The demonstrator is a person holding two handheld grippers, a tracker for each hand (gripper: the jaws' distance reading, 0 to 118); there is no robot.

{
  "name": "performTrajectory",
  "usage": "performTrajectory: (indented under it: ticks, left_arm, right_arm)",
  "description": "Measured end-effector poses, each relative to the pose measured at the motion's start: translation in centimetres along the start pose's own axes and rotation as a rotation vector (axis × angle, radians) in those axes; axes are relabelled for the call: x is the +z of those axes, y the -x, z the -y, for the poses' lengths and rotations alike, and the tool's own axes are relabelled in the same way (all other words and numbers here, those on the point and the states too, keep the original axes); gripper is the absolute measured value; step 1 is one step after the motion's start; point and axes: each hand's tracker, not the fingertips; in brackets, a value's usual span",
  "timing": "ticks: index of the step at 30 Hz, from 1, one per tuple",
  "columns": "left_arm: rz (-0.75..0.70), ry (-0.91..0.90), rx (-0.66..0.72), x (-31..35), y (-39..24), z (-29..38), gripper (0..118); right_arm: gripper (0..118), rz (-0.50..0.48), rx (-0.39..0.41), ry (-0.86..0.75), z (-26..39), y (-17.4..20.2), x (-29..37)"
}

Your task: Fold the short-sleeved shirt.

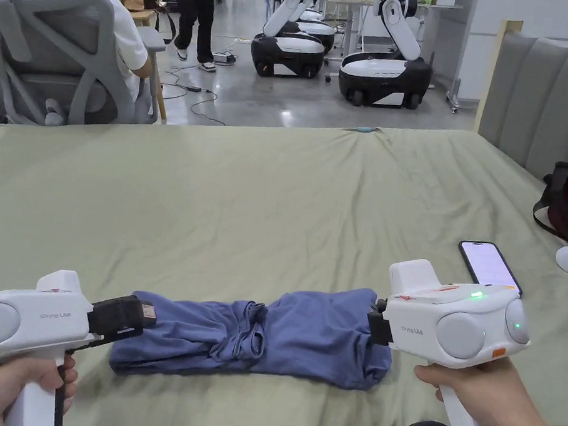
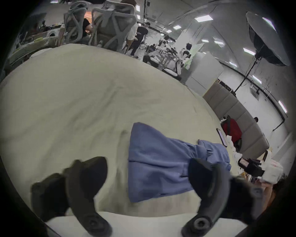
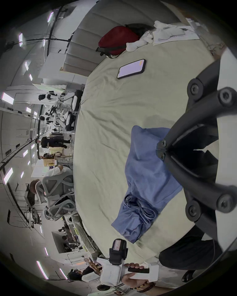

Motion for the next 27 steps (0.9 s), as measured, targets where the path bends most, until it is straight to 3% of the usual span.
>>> performTrajectory:
  ticks: [6,8,9,10,16,23,27]
  left_arm:
    - [0.038,0.067,0.060,-3.3,-0.4,0.2,95]
    - [0.038,0.104,0.070,-5.3,-0.1,-0.2,62]
    - [-0.012,0.103,0.035,-5.6,-0.3,-0.3,38]
    - [-0.039,0.100,0.030,-5.8,-0.5,-0.4,24]
    - [-0.021,0.080,0.042,-4.0,0.0,-1.0,16]
    - [-0.192,-0.004,0.096,1.7,5.5,-1.6,15]
    - [-0.146,-0.007,0.140,3.1,6.1,-1.3,15]
  right_arm:
    - [0,0.073,0.010,-0.005,0.1,-0.1,0.2]
    - [0,0.068,0.006,-0.006,0.2,-0.2,0.2]
    - [0,0.063,0.002,-0.004,0.2,-0.3,0.2]
    - [0,0.063,0.000,-0.004,0.3,-0.3,0.3]
    - [0,0.059,-0.005,-0.004,0.5,-0.7,0.8]
    - [0,0.061,0.016,-0.015,0.3,-0.6,0.9]
    - [0,0.043,0.008,-0.021,0.2,-0.3,0.6]
